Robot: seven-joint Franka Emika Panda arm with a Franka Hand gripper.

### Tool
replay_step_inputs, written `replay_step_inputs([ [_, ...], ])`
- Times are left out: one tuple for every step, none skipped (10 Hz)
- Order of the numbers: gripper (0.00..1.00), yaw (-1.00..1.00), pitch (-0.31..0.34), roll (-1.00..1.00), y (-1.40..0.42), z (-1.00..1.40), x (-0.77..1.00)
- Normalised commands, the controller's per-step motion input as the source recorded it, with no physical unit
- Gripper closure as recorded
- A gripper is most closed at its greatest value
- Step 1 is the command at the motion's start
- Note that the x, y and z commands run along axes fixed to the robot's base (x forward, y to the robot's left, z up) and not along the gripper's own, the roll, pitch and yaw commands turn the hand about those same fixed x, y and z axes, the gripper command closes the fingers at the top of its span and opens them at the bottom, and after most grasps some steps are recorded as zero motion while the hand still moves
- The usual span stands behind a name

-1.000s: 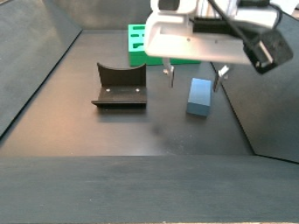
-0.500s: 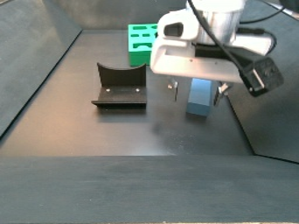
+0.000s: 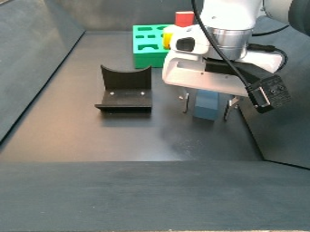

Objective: Pick up the rectangle object. Move up. Place the rectangle object on the fixture. Regrasp the rectangle object. Move to above the board. Insert the rectangle object.
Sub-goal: Pick up the rectangle object, then move up.

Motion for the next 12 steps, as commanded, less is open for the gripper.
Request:
replay_step_inputs([
  [1.00, 0.00, 0.000, 0.00, 0.00, 0.00, 0.00],
  [1.00, 0.00, 0.000, 0.00, 0.00, 0.00, 0.00],
  [1.00, 0.00, 0.000, 0.00, 0.00, 0.00, 0.00],
  [1.00, 0.00, 0.000, 0.00, 0.00, 0.00, 0.00],
  [1.00, 0.00, 0.000, 0.00, 0.00, 0.00, 0.00],
  [1.00, 0.00, 0.000, 0.00, 0.00, 0.00, 0.00],
  [1.00, 0.00, 0.000, 0.00, 0.00, 0.00, 0.00],
  [1.00, 0.00, 0.000, 0.00, 0.00, 0.00, 0.00],
  [1.00, 0.00, 0.000, 0.00, 0.00, 0.00, 0.00],
  [1.00, 0.00, 0.000, 0.00, 0.00, 0.00, 0.00],
  [1.00, 0.00, 0.000, 0.00, 0.00, 0.00, 0.00],
  [1.00, 0.00, 0.000, 0.00, 0.00, 0.83, 0.00],
])
